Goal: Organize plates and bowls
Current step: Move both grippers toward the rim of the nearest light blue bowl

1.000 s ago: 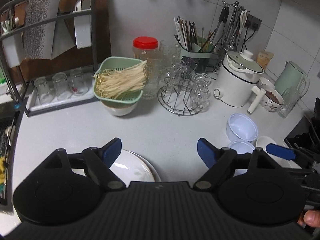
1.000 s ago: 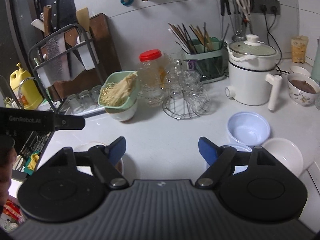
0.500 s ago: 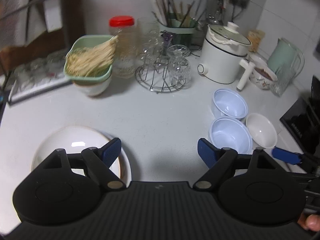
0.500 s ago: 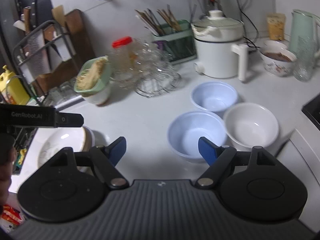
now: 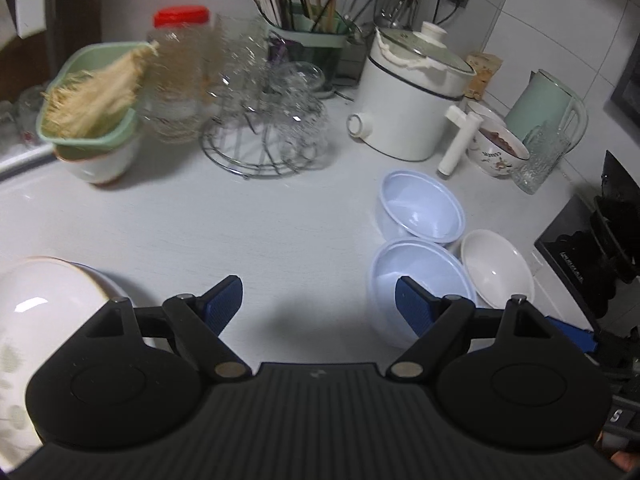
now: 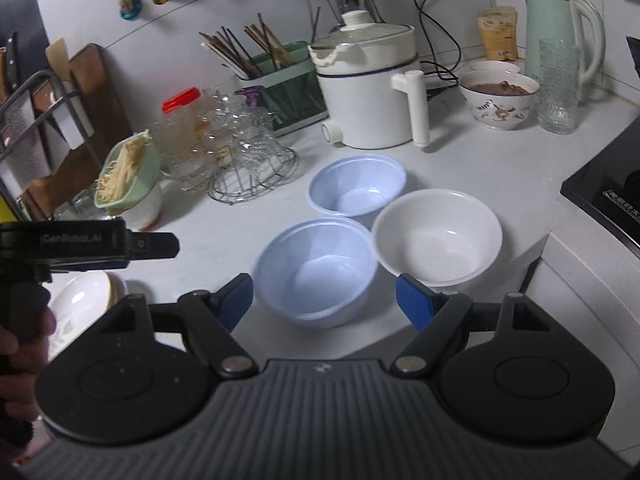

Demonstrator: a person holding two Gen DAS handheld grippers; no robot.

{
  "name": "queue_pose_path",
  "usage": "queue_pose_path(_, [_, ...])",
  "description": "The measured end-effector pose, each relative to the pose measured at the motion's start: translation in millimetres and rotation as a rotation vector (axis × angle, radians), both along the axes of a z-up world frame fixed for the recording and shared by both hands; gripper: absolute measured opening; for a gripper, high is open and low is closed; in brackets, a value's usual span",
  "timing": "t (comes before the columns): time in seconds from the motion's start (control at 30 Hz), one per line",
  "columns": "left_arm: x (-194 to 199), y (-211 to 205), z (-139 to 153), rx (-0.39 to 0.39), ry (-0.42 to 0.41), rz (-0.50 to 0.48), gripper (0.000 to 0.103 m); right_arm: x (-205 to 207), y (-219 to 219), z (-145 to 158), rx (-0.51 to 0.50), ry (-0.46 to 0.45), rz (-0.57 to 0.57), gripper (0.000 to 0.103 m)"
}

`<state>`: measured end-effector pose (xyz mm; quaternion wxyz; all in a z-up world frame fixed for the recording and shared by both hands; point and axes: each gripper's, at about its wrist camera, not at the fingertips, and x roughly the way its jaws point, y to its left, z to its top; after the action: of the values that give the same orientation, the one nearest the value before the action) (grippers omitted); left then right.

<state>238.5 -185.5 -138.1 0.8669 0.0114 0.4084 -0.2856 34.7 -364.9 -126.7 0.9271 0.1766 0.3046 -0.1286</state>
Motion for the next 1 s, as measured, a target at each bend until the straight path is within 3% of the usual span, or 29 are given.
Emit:
queue_pose_path(0.17, [4.9, -17.0, -15.0, -0.026, 0.017, -0.013, 0.087, -1.7, -11.4, -14.4, 0.028, 0.007, -0.036, 0.076])
queue_pose_path(0.33, [12.1, -25.3, -22.6, -0.074, 0.048, -0.001, 0.086, 0.3, -17.9, -25.8, 0.073, 0.012, -0.051, 0.067])
queue_pose_path(0.6, [17.4, -35.9, -37.4, -0.085, 0.075, -0.031, 0.084, 16.4, -20.7, -33.1, 0.084, 0.005, -0.049, 0.053])
queue_pose_path(1.0, [29.7, -66.6, -60.1, -0.045, 0.056, -0.124, 0.057, 29.3, -30.3, -60.8, 0.162, -0.012, -0.139, 0.035])
